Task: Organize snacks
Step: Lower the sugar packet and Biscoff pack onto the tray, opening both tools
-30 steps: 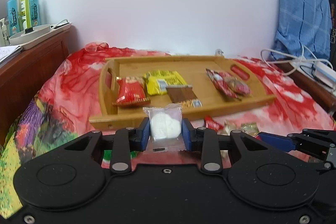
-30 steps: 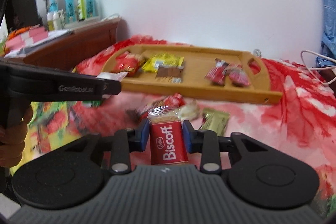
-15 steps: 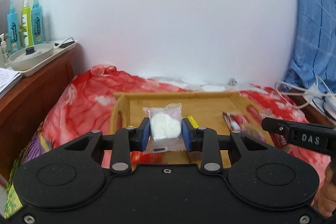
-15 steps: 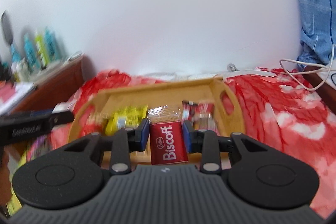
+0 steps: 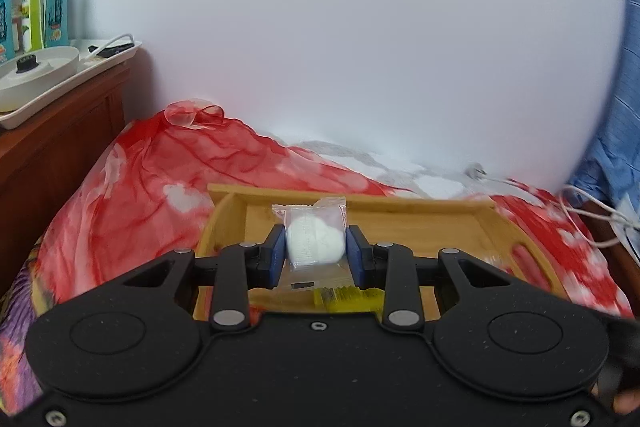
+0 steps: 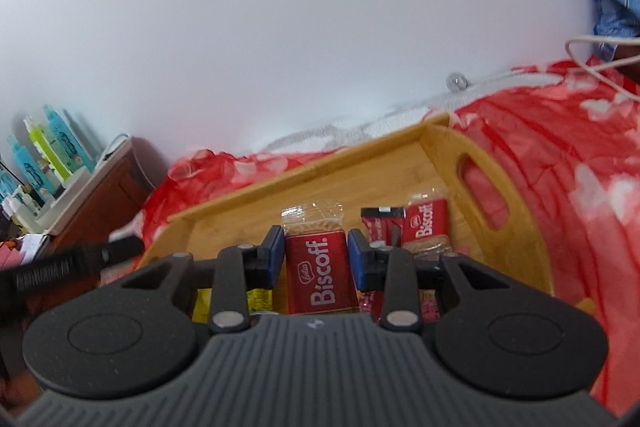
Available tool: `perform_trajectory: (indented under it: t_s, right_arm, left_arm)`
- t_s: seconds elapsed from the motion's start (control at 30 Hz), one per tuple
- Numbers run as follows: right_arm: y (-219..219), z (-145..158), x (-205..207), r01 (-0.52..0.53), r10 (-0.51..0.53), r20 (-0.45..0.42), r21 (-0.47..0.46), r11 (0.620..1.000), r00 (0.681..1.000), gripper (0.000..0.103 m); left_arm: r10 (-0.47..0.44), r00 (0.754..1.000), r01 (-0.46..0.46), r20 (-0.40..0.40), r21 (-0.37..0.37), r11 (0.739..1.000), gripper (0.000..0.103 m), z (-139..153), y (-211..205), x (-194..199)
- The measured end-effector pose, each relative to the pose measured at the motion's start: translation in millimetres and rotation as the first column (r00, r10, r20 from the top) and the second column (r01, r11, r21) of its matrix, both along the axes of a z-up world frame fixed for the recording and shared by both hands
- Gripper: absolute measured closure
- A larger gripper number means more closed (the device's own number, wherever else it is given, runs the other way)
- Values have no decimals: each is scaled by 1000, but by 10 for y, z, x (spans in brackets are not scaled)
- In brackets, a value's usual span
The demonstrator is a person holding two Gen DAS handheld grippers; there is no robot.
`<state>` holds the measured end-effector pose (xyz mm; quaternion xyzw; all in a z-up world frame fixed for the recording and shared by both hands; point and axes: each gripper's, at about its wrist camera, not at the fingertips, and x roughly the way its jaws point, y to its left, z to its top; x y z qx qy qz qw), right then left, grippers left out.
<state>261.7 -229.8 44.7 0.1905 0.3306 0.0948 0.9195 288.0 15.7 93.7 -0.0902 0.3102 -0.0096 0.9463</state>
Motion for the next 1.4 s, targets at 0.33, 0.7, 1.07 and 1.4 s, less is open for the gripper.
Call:
perform_trajectory:
  t_s: [0.33, 0.7, 1.07, 1.4]
  right_arm:
    - [214, -128, 76, -55, 57, 21, -109, 993, 998, 64]
    - [326, -225, 67, -83, 86, 9, -164, 983, 996, 64]
    - [322, -255, 72, -87, 89, 3, -164, 983, 996, 65]
    - [279, -245, 62, -81, 84, 20, -124, 989, 996, 53]
  left_arm:
    - [22, 995, -14, -97, 75, 997, 73, -375, -35, 426]
    - [20, 991, -4, -130, 121, 993, 72, -516, -83, 440]
    - [20, 990, -2, -140, 132, 991, 72, -572, -107, 436]
    - [40, 991, -20, -131, 144, 989, 49, -523, -112, 359]
